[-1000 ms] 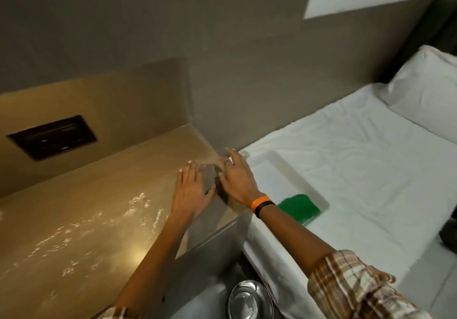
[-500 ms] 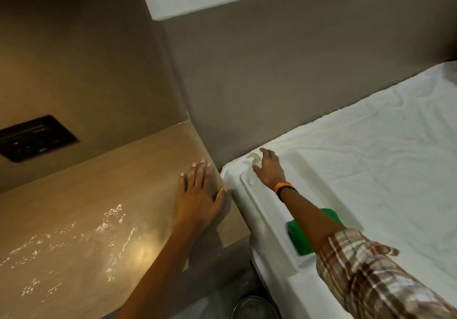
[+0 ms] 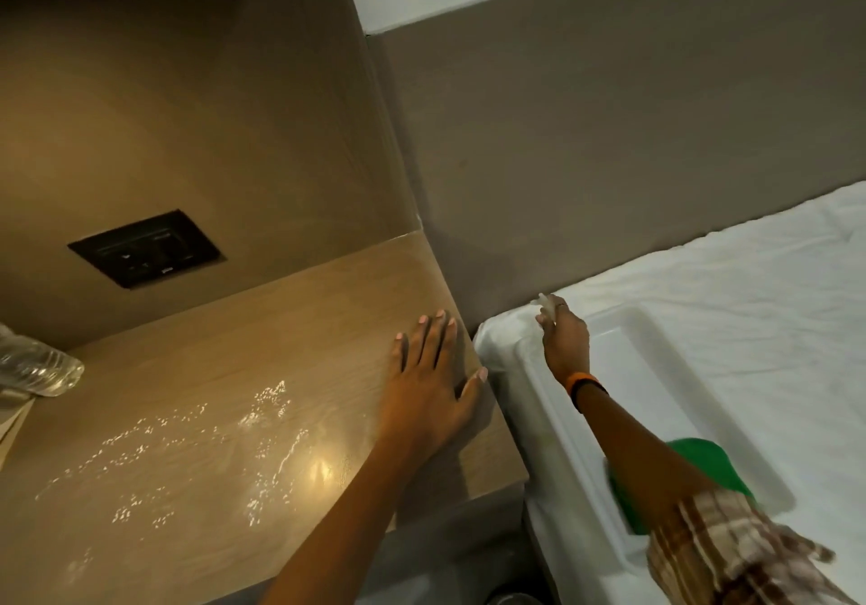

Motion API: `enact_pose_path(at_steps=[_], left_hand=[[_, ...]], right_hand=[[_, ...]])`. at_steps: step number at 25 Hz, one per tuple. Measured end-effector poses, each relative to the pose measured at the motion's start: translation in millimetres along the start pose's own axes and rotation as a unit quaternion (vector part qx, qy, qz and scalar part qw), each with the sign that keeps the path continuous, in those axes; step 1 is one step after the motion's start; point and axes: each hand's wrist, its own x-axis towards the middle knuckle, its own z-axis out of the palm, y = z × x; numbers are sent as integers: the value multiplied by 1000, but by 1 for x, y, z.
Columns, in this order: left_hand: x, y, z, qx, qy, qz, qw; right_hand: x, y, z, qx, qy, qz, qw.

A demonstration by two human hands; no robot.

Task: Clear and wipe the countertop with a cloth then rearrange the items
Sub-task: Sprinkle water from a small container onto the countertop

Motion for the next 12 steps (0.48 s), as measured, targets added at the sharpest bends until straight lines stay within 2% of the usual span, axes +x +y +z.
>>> enact_pose_path(at_steps=[4, 7, 9, 12], left_hand=[[-5, 2, -18, -18, -41, 10, 999], [-5, 0, -36, -93, -101, -8, 991], [-23, -10, -45, -101, -90, -18, 991], [-79, -48, -59, -76, -29, -10, 997]], right_hand=[[-46, -64, -40, -16, 86, -115, 989], [-84, -120, -66, -15, 150, -193, 969], [-120, -156, -67, -17, 125, -227, 966], [-186, -194, -35, 4, 7, -188, 982]])
